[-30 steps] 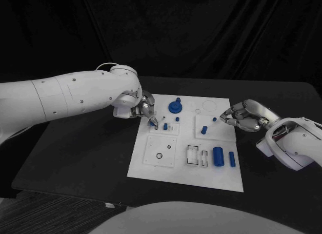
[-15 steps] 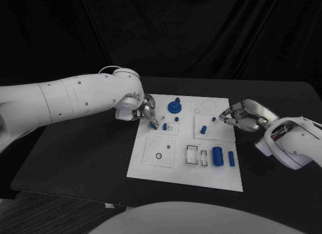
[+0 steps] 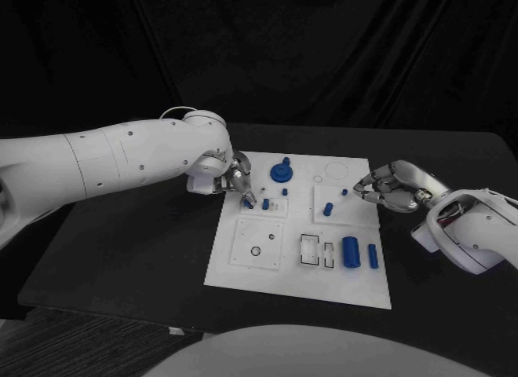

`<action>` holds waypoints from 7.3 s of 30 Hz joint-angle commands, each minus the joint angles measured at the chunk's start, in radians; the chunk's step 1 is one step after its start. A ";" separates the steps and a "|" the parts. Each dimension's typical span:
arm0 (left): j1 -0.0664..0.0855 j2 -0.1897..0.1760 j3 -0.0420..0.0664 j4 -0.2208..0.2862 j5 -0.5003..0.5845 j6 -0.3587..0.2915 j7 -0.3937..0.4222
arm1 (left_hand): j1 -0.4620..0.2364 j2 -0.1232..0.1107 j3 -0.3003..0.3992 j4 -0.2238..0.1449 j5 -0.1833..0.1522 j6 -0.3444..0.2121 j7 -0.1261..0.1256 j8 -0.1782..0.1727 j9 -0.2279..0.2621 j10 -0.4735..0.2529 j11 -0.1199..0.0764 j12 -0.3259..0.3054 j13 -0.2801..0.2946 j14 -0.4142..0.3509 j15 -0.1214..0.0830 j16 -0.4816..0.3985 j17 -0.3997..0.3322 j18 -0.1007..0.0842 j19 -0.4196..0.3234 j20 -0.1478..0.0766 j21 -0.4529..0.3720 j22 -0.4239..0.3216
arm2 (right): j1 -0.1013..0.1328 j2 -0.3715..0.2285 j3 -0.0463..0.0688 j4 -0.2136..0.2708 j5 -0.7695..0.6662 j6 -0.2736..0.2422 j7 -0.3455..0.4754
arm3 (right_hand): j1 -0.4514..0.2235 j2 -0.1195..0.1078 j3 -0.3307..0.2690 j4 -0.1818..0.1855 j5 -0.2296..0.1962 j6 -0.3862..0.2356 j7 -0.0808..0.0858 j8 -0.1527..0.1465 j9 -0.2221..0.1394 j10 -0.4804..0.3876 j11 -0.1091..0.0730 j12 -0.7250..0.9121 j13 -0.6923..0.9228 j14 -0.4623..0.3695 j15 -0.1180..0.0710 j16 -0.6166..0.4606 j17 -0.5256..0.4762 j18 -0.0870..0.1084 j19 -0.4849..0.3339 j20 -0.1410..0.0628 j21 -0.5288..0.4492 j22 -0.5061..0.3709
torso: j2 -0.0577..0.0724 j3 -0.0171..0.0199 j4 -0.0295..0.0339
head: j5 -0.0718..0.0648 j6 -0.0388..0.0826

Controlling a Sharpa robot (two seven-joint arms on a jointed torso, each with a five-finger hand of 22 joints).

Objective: Assemble the parts on the task board

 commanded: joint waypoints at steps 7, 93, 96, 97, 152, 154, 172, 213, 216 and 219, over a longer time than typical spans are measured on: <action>-0.005 0.005 0.001 -0.001 0.008 0.015 0.001 | 0.015 0.018 0.023 -0.030 -0.008 -0.003 -0.024 -0.012 -0.009 0.108 0.003 -0.001 0.255 0.116 0.001 0.010 0.264 -0.012 -0.003 -0.006 -0.003 0.203 | -0.003 -0.002 0.001 0.003 -0.005 0.009 -0.019 | 0.031 0.021 0.017 0.004 0.013 -0.005 0.003 0.020 0.013 0.086 -0.018 -0.014 0.121 0.057 -0.013 -0.027 0.081 -0.006 -0.006 -0.004 -0.025 0.150 | -0.001 0.0007 0.0000 | 0.001 0.000; -0.029 -0.066 0.001 0.095 -0.047 -0.167 0.018 | 0.024 0.023 0.021 -0.090 0.052 0.006 -0.025 -0.058 0.021 0.108 0.001 -0.001 0.255 0.116 -0.001 0.010 0.264 -0.012 -0.001 -0.008 -0.006 0.203 | -0.026 -0.002 0.001 -0.007 -0.005 0.053 -0.052 | 0.038 0.023 0.028 0.001 0.013 -0.010 0.005 0.020 0.015 0.074 -0.017 -0.026 0.108 0.051 -0.012 -0.047 0.063 0.000 -0.017 -0.004 -0.062 0.141 | -0.001 0.0008 0.0007 | 0.005 0.000; -0.029 -0.080 0.001 0.119 -0.062 -0.193 0.019 | 0.023 0.023 0.023 -0.090 0.053 0.005 -0.024 -0.058 0.022 0.108 0.002 -0.001 0.255 0.116 -0.001 0.010 0.264 -0.012 0.000 -0.008 -0.004 0.203 | -0.026 -0.002 0.001 -0.008 -0.005 0.054 -0.052 | 0.038 0.023 0.029 0.001 0.013 -0.010 0.005 0.020 0.016 0.072 -0.017 -0.028 0.106 0.050 -0.012 -0.050 0.061 0.001 -0.018 -0.004 -0.065 0.140 | -0.001 0.0010 0.0008 | 0.005 0.000; -0.029 -0.085 0.001 0.128 -0.071 -0.201 0.019 | 0.022 0.023 0.023 -0.090 0.053 0.004 -0.024 -0.058 0.022 0.108 0.002 -0.001 0.255 0.116 -0.001 0.010 0.264 -0.012 0.000 -0.008 -0.004 0.203 | -0.026 -0.002 0.001 -0.008 -0.005 0.054 -0.052 | 0.038 0.023 0.029 0.001 0.013 -0.010 0.005 0.020 0.016 0.072 -0.017 -0.028 0.106 0.050 -0.012 -0.050 0.061 0.001 -0.018 -0.004 -0.065 0.140 | -0.001 0.0007 0.0004 | 0.005 0.000; -0.031 -0.077 0.000 0.139 -0.115 -0.227 0.012 | -0.016 0.032 0.025 -0.057 0.028 0.008 -0.023 -0.051 0.033 0.108 0.003 -0.001 0.255 0.116 0.000 0.010 0.264 -0.011 0.001 -0.008 -0.008 0.202 | -0.029 -0.002 0.001 -0.008 -0.005 0.053 -0.055 | 0.039 0.022 0.032 0.002 0.013 -0.012 0.006 0.019 0.017 0.070 -0.016 -0.031 0.103 0.048 -0.011 -0.055 0.057 0.002 -0.021 -0.003 -0.074 0.138 | 0.000 0.0010 0.0005 | 0.004 0.000; -0.031 -0.077 0.000 0.139 -0.115 -0.226 0.012 | -0.016 0.032 0.025 -0.057 0.028 0.008 -0.023 -0.051 0.033 0.108 0.003 -0.001 0.255 0.116 0.000 0.010 0.264 -0.011 0.001 -0.008 -0.008 0.202 | -0.029 -0.002 0.001 -0.008 -0.005 0.052 -0.055 | 0.039 0.022 0.032 0.002 0.013 -0.012 0.006 0.019 0.017 0.070 -0.016 -0.031 0.103 0.048 -0.011 -0.055 0.057 0.002 -0.021 -0.003 -0.074 0.138 | 0.000 0.0007 0.0002 | 0.005 0.000; -0.042 -0.070 0.000 0.126 -0.115 -0.223 0.012 | -0.024 0.028 0.020 -0.051 0.009 0.008 -0.023 -0.050 0.034 0.108 0.003 -0.001 0.255 0.116 0.000 0.010 0.264 -0.011 0.001 -0.008 -0.008 0.202 | -0.030 -0.003 0.001 -0.007 -0.005 0.051 -0.054 | 0.039 0.022 0.033 0.002 0.013 -0.013 0.006 0.019 0.017 0.069 -0.016 -0.032 0.102 0.048 -0.011 -0.056 0.056 0.002 -0.021 -0.003 -0.076 0.137 | -0.001 0.0015 0.0000 | 0.004 0.000; -0.056 -0.071 0.000 0.127 -0.115 -0.196 0.009 | -0.106 0.051 -0.167 0.104 -0.126 0.016 -0.011 -0.084 0.012 0.108 0.014 -0.001 0.255 0.116 0.008 0.010 0.264 -0.010 0.000 0.000 -0.016 0.200 | -0.034 -0.002 0.001 -0.008 -0.005 0.056 -0.058 | 0.039 0.021 0.036 0.002 0.013 -0.018 0.007 0.017 0.017 0.069 -0.015 -0.033 0.102 0.048 -0.011 -0.057 0.056 0.002 -0.022 -0.002 -0.078 0.137 | -0.001 0.0008 -0.0001 | 0.003 0.000; -0.056 -0.072 0.000 0.128 -0.115 -0.191 0.009 | -0.112 0.053 -0.179 0.115 -0.127 0.023 -0.011 -0.083 0.011 0.108 0.013 -0.001 0.255 0.116 0.008 0.010 0.264 -0.010 0.001 0.000 -0.015 0.201 | -0.034 -0.002 0.001 -0.009 -0.005 0.056 -0.058 | 0.039 0.021 0.036 0.002 0.013 -0.018 0.007 0.017 0.017 0.069 -0.015 -0.033 0.102 0.048 -0.011 -0.057 0.056 0.002 -0.022 -0.002 -0.078 0.137 | -0.001 0.0008 -0.0003 | 0.003 0.000; -0.056 -0.073 0.000 0.128 -0.116 -0.187 0.008 | -0.120 0.056 -0.190 0.120 -0.128 0.030 -0.012 -0.080 0.013 0.108 0.013 -0.001 0.255 0.116 0.008 0.010 0.264 -0.010 0.000 0.000 -0.017 0.200 | -0.034 -0.002 0.001 -0.010 -0.005 0.057 -0.058 | 0.039 0.021 0.038 0.002 0.014 -0.021 0.008 0.016 0.017 0.068 -0.014 -0.033 0.102 0.047 -0.010 -0.059 0.054 0.003 -0.022 -0.002 -0.080 0.136 | 0.000 0.0006 0.0000 | 0.004 0.000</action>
